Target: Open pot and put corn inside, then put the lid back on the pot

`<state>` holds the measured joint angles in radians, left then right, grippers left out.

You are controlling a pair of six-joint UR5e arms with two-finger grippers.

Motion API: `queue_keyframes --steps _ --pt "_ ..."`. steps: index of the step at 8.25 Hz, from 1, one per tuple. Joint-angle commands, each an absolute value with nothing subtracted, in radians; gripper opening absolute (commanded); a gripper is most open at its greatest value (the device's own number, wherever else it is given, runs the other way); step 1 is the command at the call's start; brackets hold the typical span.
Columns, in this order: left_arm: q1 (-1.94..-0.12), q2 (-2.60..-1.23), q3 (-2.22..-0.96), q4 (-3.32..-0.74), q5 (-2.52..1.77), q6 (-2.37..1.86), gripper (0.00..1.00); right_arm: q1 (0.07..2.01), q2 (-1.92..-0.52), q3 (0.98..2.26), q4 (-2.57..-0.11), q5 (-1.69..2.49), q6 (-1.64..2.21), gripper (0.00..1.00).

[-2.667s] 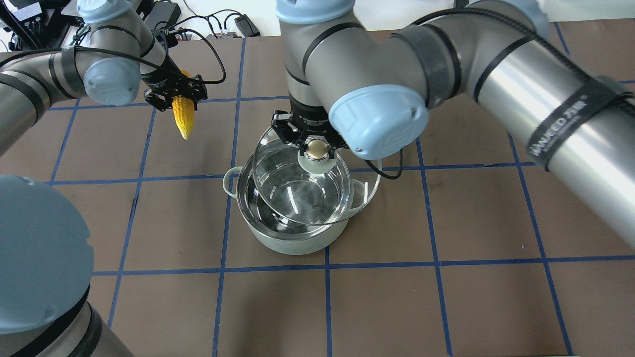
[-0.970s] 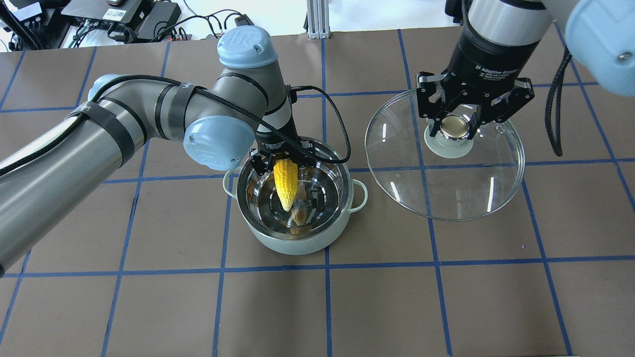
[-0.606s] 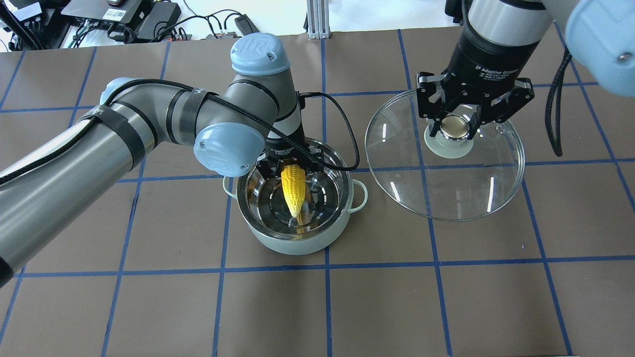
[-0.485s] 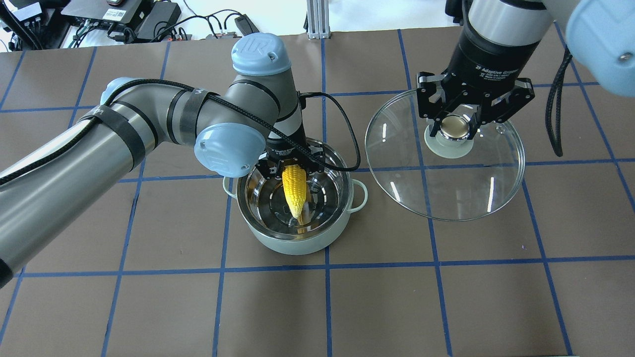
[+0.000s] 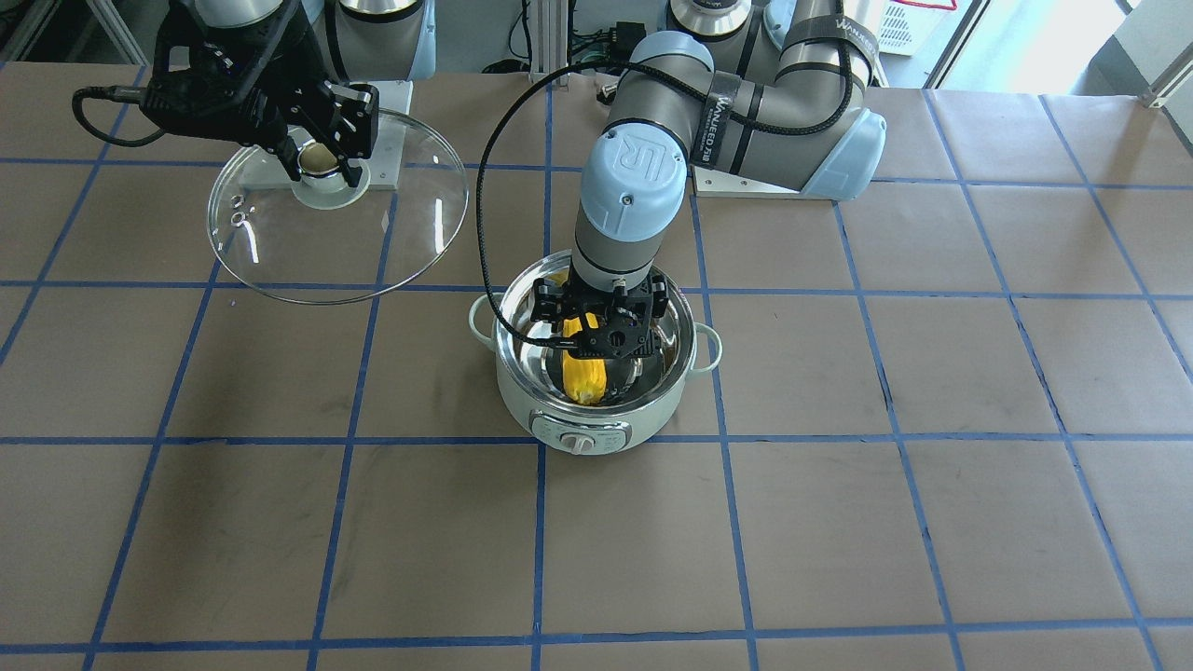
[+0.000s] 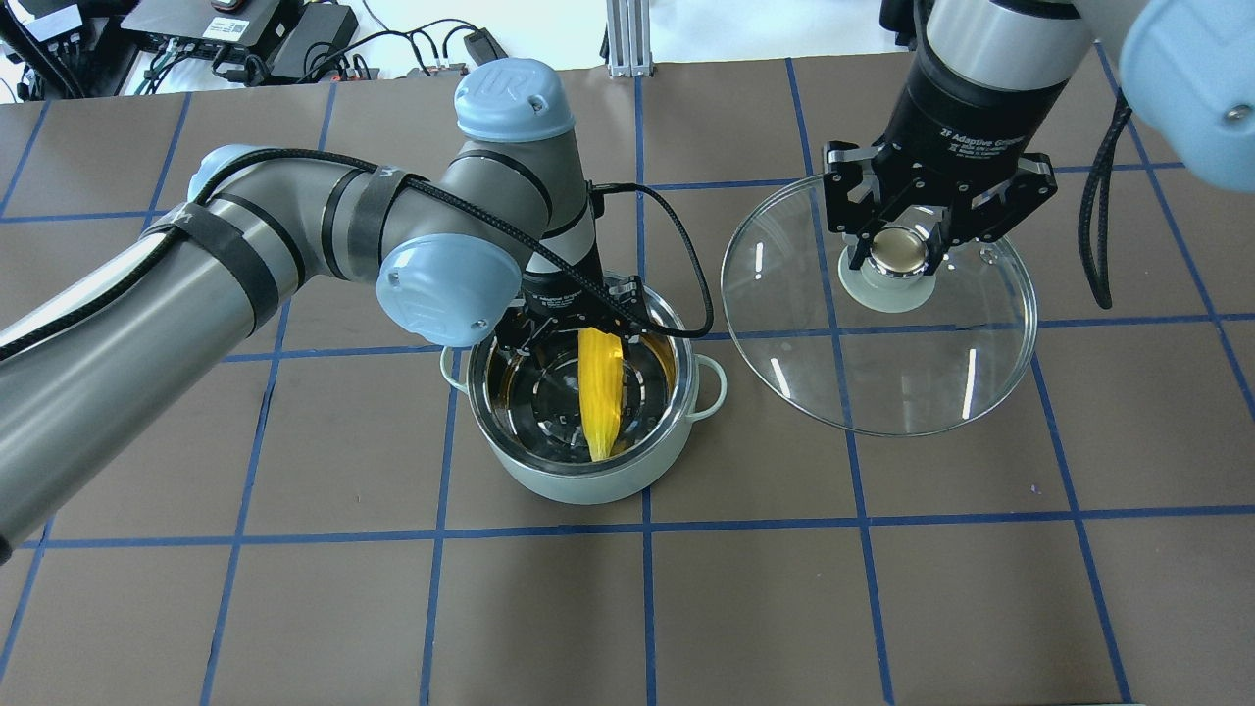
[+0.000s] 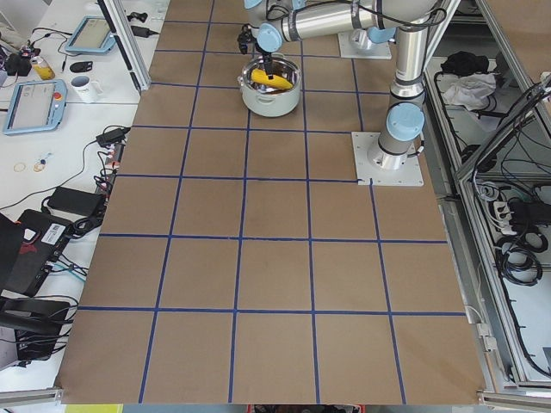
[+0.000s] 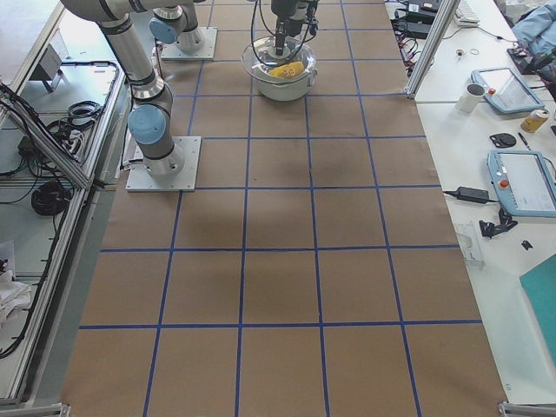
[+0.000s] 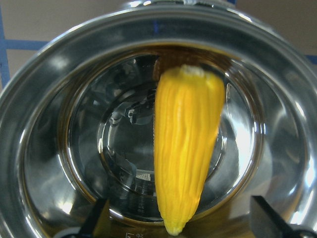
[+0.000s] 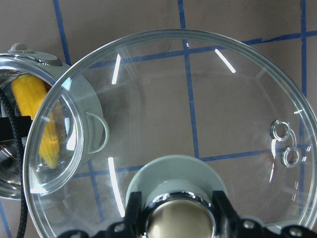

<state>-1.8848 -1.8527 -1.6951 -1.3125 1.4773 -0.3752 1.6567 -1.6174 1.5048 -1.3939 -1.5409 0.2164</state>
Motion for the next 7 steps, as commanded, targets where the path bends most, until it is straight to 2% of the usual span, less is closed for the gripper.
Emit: queue_keyframes --steps 1,4,7 --pt "-1.873 -1.835 -1.684 -1.331 1.517 -0.367 1.0 1.657 -1.618 1.503 -1.394 -1.54 0.215 0.32" --pt "-1.778 -1.822 -1.623 -1.382 1.58 -0.261 1.0 1.658 -1.617 1.505 -1.394 -1.54 0.216 0.31" --pt "-1.63 -1.813 -1.44 -1.546 1.583 -0.077 1.0 1.664 -1.611 1.502 -1.397 -1.536 0.23 0.31"
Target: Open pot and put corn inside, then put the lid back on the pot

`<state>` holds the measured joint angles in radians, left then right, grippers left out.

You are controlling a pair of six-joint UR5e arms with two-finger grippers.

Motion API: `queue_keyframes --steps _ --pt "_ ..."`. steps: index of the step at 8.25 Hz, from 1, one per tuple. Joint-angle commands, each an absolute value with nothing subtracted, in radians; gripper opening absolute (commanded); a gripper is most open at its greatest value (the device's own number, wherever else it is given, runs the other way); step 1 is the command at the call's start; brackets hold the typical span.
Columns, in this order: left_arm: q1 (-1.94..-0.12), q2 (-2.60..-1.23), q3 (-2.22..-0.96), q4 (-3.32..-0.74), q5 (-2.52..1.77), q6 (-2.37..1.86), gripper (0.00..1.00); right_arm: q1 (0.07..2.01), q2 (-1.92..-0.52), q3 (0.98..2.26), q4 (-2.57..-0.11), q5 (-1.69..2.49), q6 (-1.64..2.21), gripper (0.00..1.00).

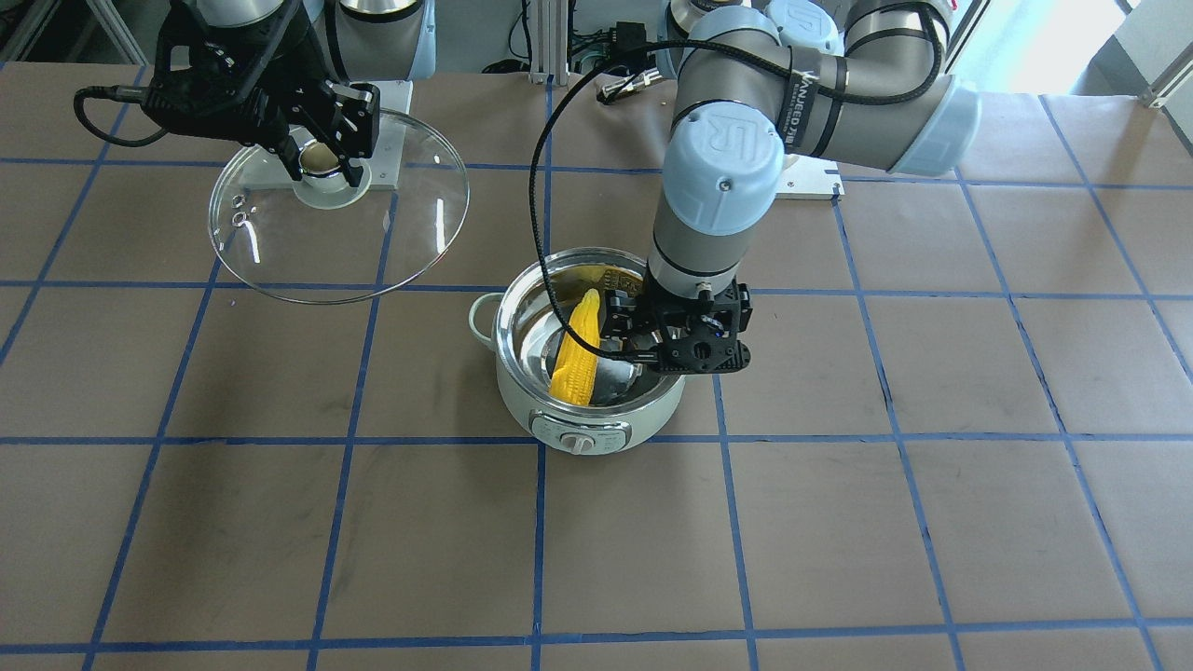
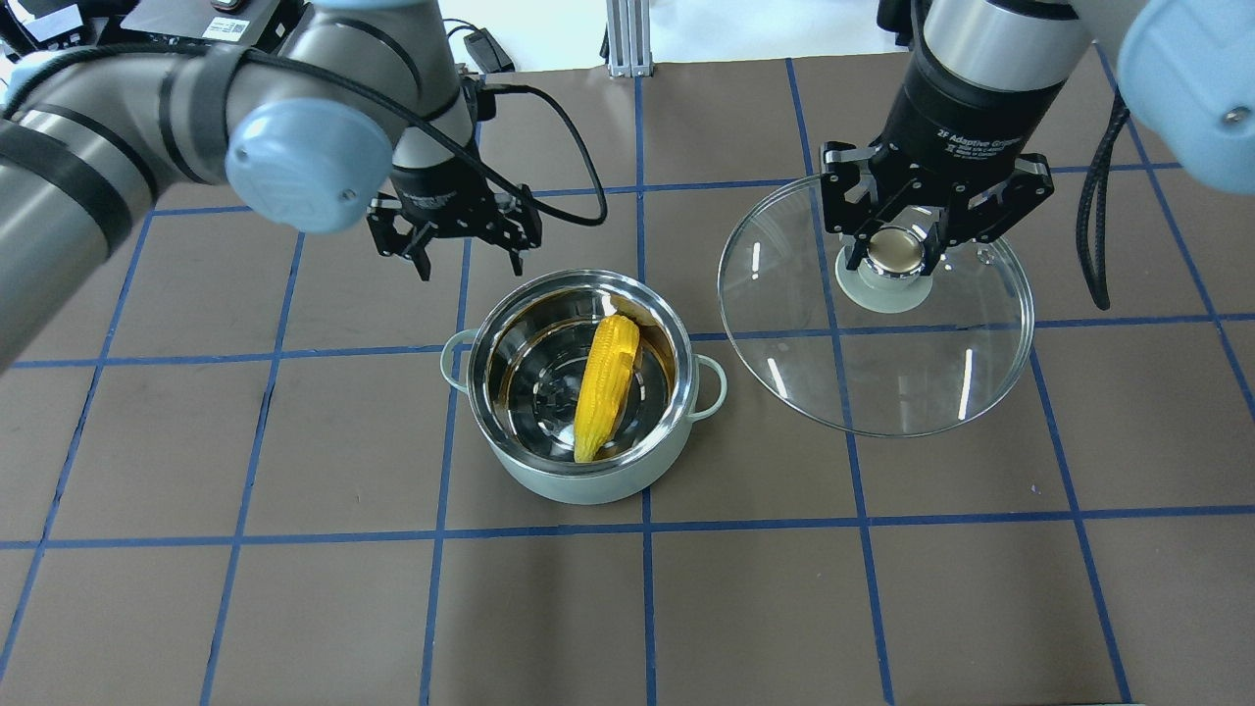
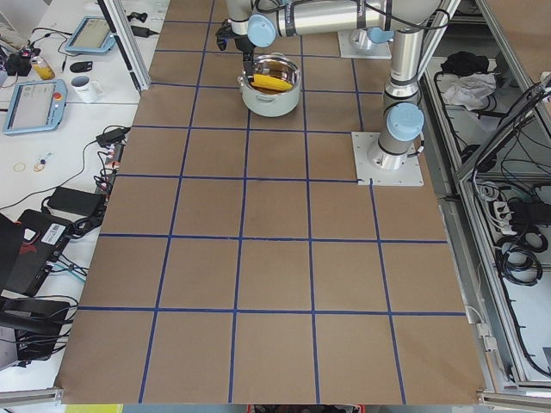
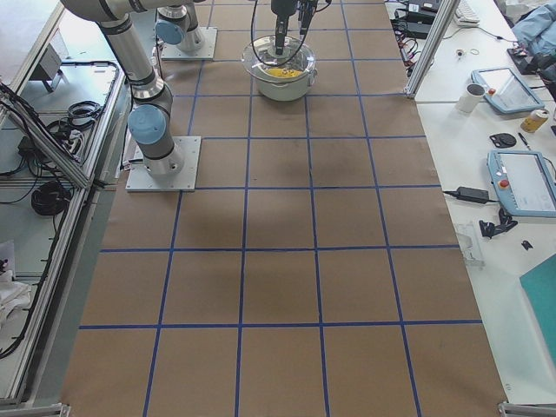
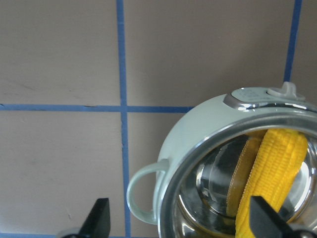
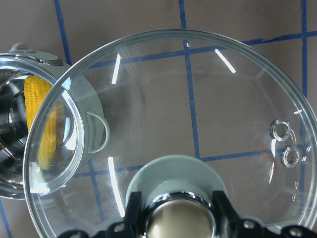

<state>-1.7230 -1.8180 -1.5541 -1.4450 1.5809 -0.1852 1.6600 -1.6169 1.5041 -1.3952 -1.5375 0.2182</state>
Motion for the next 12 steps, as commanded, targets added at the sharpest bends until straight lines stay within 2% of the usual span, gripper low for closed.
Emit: queue_keyframes --steps 1,4,7,12 --pt "-1.588 -1.809 -1.386 -1.589 1.585 -0.066 1.0 1.678 -1.606 1.499 -1.404 -1.532 0.238 0.31" --pt "-1.574 -1.746 -1.353 -1.597 1.683 -0.028 1.0 1.868 -1.484 1.483 -1.512 -1.525 0.413 0.29" --pt "-1.575 -1.724 -1.354 -1.597 1.69 -0.028 1.0 2.075 -1.324 1.485 -1.74 -1.523 0.694 0.29" --pt "-1.582 -1.713 -1.355 -1.6 1.639 -0.034 1.0 2.095 -1.258 1.499 -1.819 -1.525 0.664 0.29"
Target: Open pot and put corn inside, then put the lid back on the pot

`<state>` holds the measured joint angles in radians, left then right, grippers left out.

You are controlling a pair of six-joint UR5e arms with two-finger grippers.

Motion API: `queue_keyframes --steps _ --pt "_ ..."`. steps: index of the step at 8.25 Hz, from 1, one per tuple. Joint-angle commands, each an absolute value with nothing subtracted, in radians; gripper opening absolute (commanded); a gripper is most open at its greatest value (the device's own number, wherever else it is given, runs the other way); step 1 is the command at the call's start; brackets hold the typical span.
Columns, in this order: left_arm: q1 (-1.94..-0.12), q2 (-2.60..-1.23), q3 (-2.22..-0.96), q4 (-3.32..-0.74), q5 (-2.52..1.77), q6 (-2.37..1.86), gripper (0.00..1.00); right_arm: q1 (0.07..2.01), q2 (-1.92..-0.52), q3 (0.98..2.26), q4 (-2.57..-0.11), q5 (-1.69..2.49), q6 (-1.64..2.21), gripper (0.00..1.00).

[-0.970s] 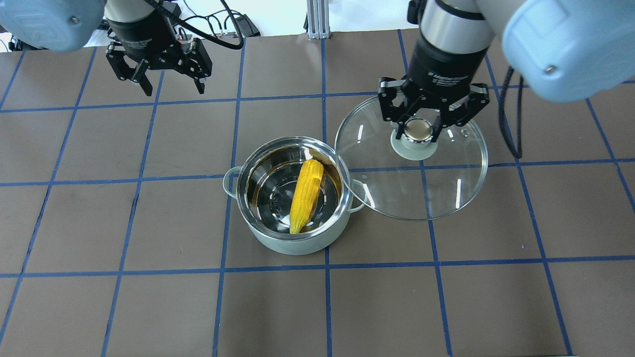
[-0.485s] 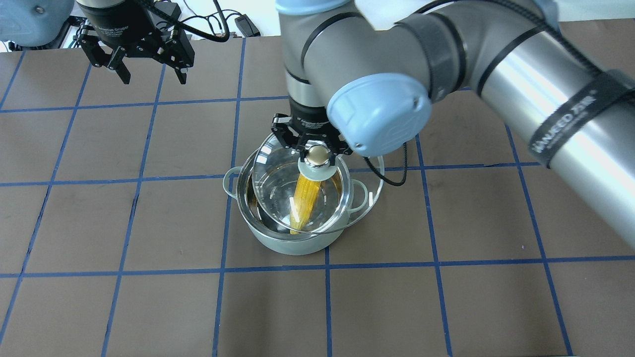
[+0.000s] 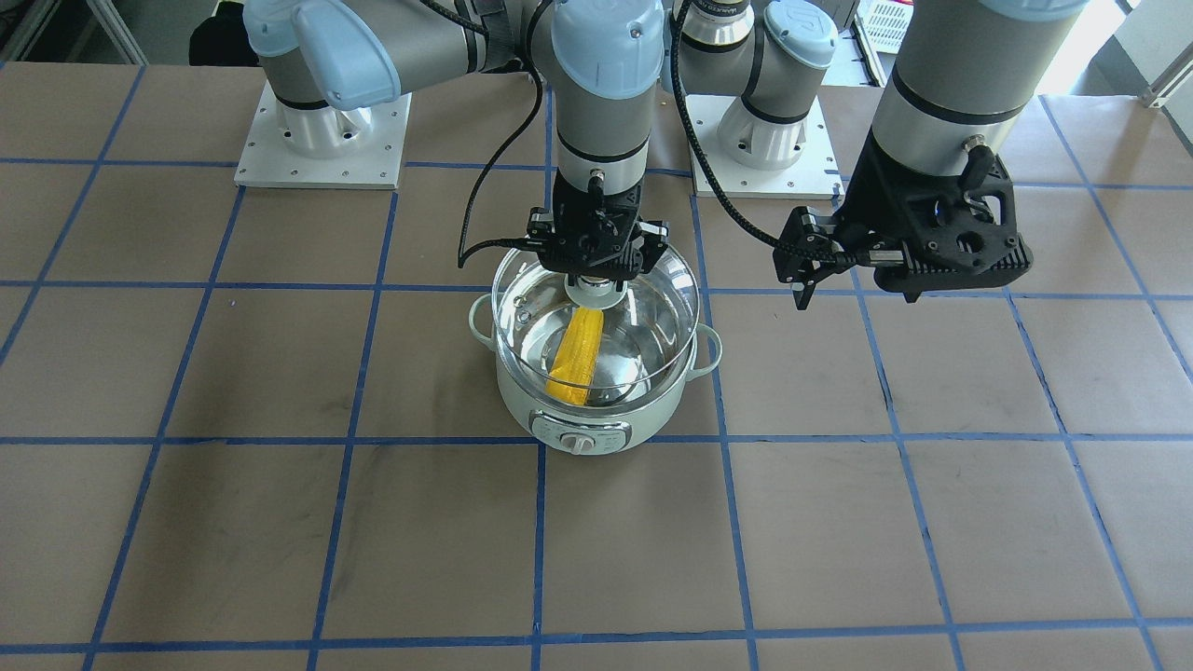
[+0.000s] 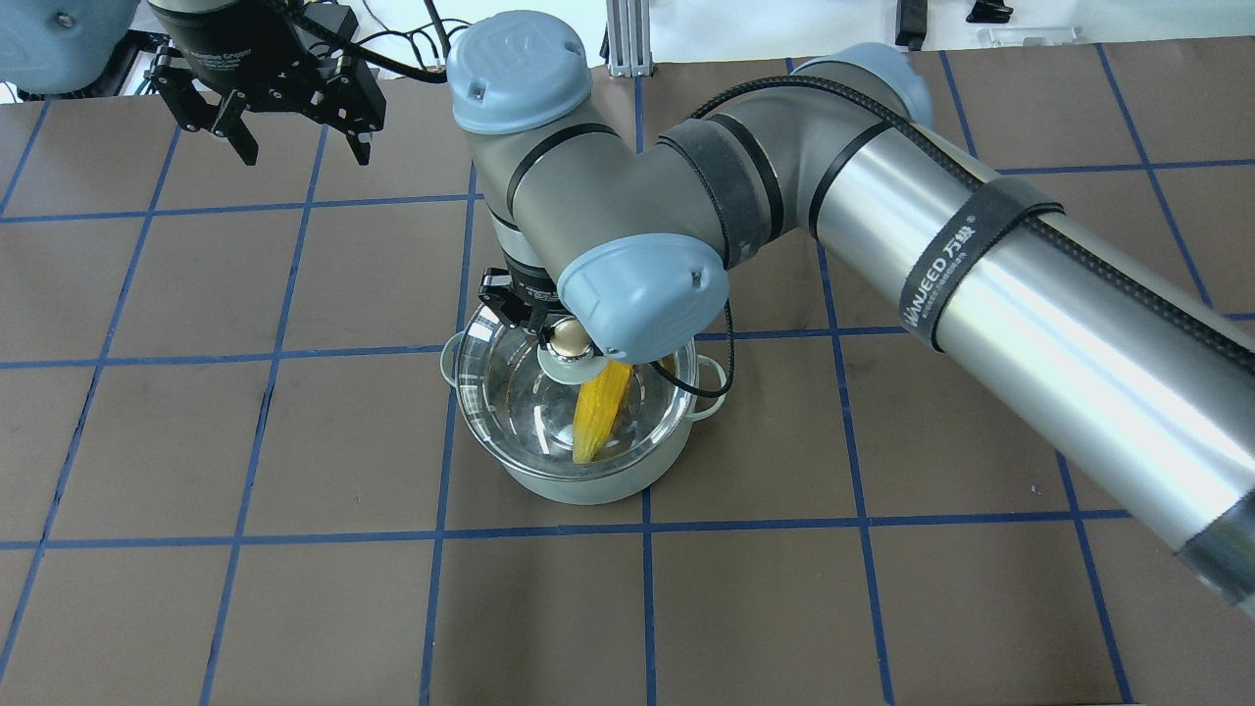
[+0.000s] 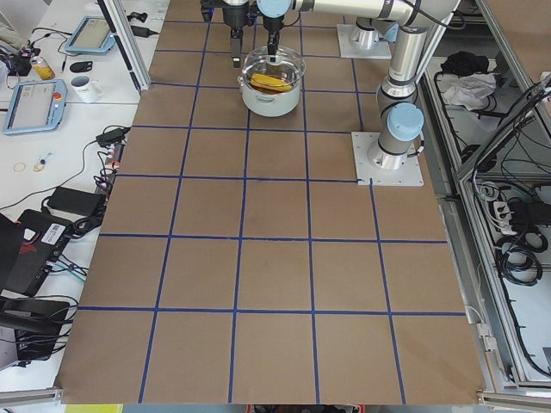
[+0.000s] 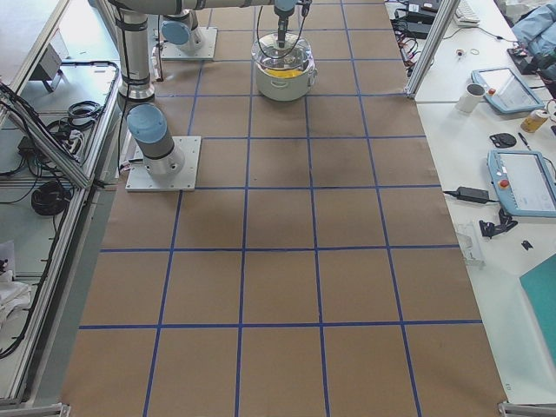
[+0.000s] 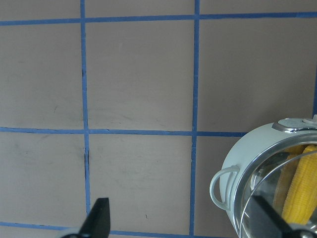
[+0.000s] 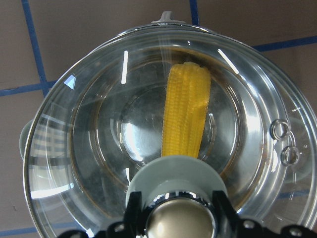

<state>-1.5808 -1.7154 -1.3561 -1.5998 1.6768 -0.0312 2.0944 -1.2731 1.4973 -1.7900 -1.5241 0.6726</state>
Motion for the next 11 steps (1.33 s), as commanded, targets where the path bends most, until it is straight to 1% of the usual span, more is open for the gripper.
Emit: queue_keyframes --steps 1,11 --pt "-1.58 -1.715 -1.355 -1.598 1.593 -0.04 1.0 2.095 -1.255 1.502 -1.827 -1.534 0.655 0.29" --pt "-1.582 -1.703 -1.361 -1.598 1.601 -0.038 1.0 2.082 -1.23 1.511 -1.845 -1.523 0.643 0.3"
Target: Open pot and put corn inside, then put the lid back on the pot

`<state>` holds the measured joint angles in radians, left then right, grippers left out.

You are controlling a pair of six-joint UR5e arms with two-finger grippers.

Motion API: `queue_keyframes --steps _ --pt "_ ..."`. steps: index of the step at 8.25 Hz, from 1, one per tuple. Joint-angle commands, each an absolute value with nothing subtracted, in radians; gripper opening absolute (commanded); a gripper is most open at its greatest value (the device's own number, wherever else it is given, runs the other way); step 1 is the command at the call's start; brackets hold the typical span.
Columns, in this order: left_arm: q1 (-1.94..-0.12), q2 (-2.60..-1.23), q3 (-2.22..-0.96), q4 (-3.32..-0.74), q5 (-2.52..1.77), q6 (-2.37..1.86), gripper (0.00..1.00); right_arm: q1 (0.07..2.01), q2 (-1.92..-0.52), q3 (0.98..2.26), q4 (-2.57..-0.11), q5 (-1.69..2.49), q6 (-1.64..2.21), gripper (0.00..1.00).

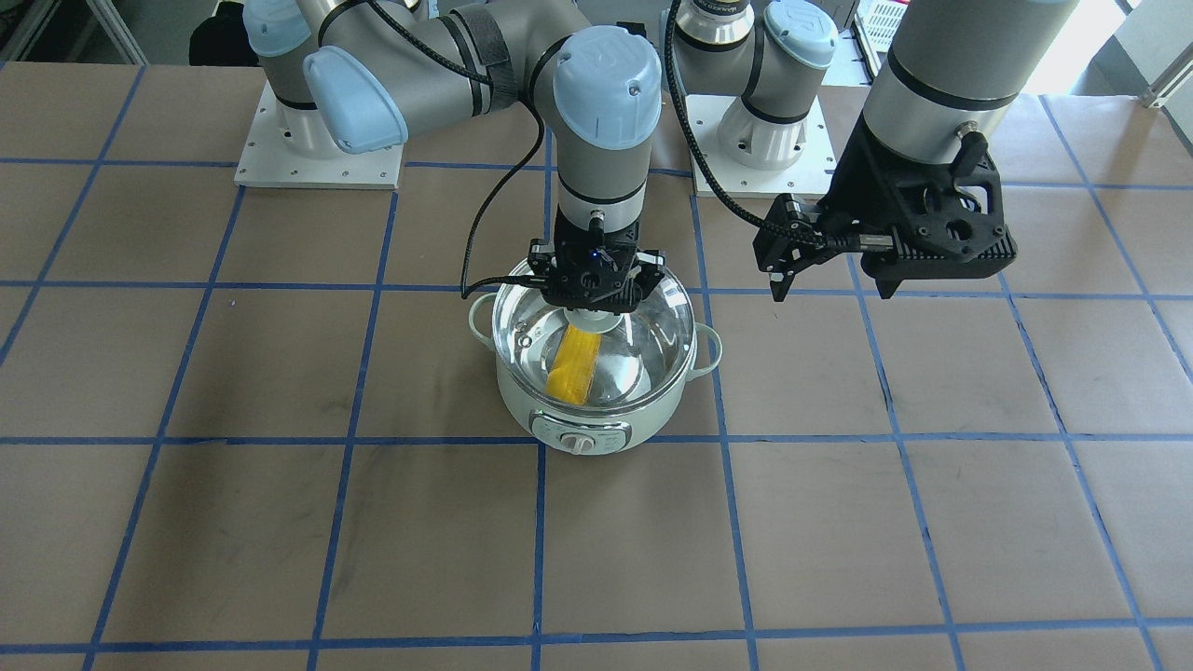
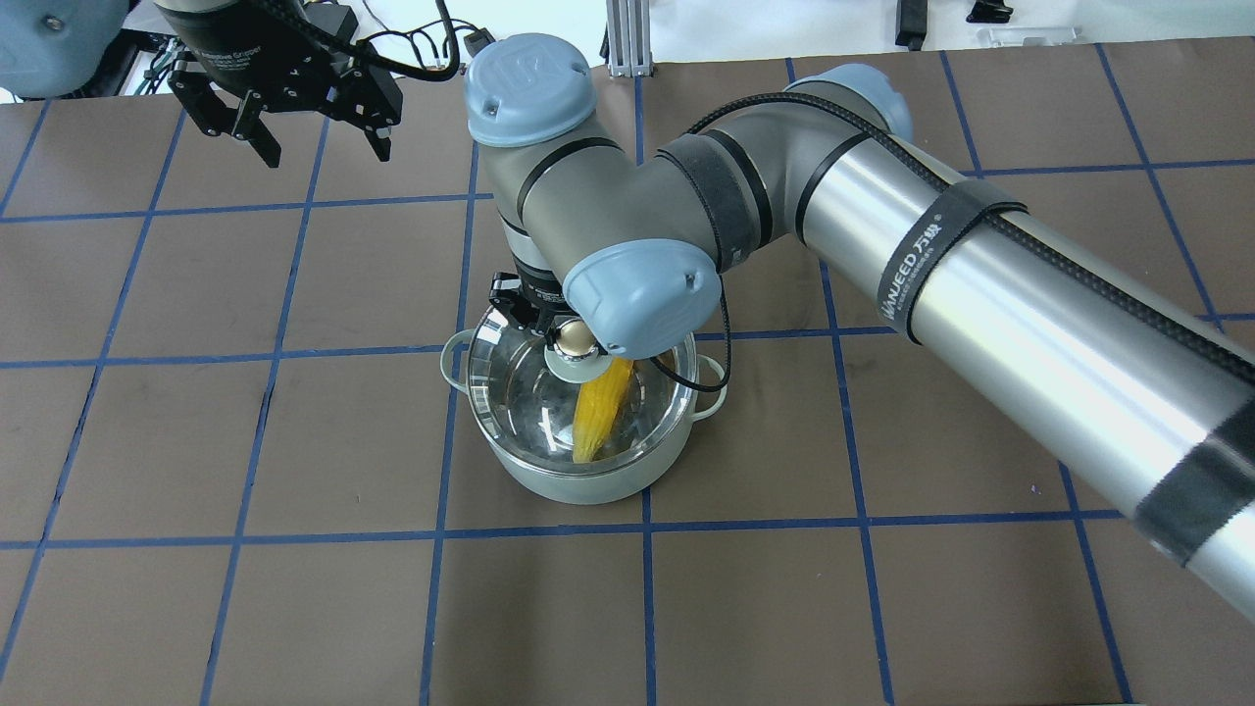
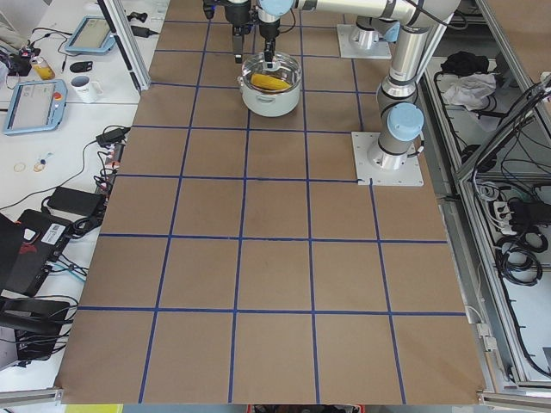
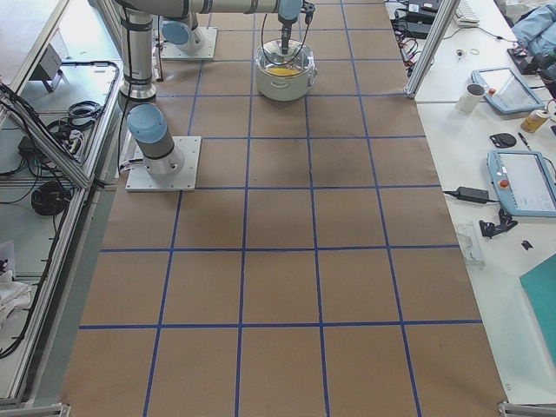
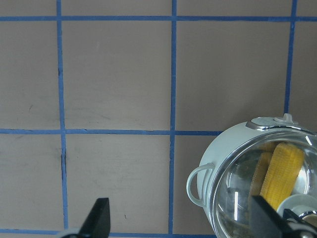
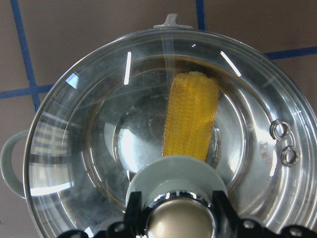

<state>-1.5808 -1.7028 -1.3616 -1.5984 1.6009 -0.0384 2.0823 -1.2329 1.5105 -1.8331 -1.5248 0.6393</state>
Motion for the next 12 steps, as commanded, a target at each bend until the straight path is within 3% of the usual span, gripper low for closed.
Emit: queue_keyframes --steps 1,12 --pt "-1.582 -1.701 -1.361 -1.598 1.6 -0.038 1.0 2.082 -1.227 1.511 -1.85 -1.523 0.644 0.3" --pt "-1.582 -1.701 -1.364 -1.598 1.601 -0.038 1.0 2.083 -1.223 1.511 -1.835 -1.506 0.641 0.3"
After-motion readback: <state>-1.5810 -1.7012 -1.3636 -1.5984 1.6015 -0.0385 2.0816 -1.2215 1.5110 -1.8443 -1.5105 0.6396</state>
